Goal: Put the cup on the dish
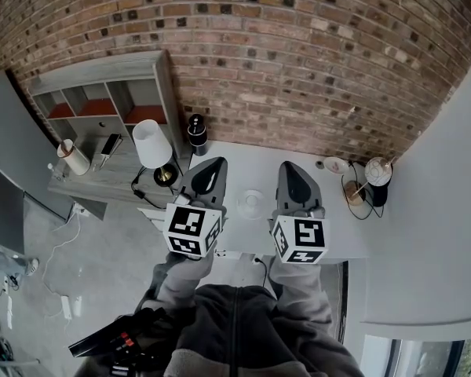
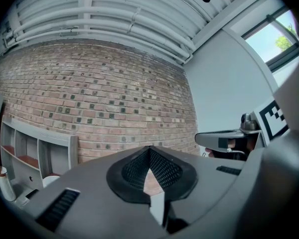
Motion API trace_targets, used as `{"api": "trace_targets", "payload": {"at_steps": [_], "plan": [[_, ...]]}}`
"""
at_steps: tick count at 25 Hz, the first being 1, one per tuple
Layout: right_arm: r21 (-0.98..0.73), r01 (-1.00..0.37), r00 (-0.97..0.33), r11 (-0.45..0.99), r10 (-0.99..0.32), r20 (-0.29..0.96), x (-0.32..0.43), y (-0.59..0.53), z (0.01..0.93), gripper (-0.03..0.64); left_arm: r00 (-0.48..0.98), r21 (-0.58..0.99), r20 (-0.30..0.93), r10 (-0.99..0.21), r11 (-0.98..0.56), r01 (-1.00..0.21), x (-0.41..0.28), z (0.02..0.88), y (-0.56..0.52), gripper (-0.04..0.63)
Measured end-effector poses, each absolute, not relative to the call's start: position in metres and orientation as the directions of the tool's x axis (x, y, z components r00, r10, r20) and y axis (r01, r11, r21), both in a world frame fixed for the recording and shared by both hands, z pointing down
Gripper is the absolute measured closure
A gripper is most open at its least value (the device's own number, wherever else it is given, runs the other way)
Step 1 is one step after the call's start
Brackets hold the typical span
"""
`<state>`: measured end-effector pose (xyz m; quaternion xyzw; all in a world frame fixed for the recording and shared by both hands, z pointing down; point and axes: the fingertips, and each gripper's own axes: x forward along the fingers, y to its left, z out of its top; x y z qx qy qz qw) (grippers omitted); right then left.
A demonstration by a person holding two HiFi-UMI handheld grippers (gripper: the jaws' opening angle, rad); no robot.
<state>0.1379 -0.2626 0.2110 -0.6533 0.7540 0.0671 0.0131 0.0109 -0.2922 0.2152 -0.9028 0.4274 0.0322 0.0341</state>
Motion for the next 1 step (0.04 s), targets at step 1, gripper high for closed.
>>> {"api": "trace_targets", "payload": {"at_steps": [1], "plan": [[0.085,-0.987,-0.145,0.136,-0.983,-0.109,0.1376,-0.2635,0.2099,0.617,0.636,-0.036,-0.091,-0.766,-0.636,-0.771,0.0113,0.2137,-0.2929,0.591]]}}
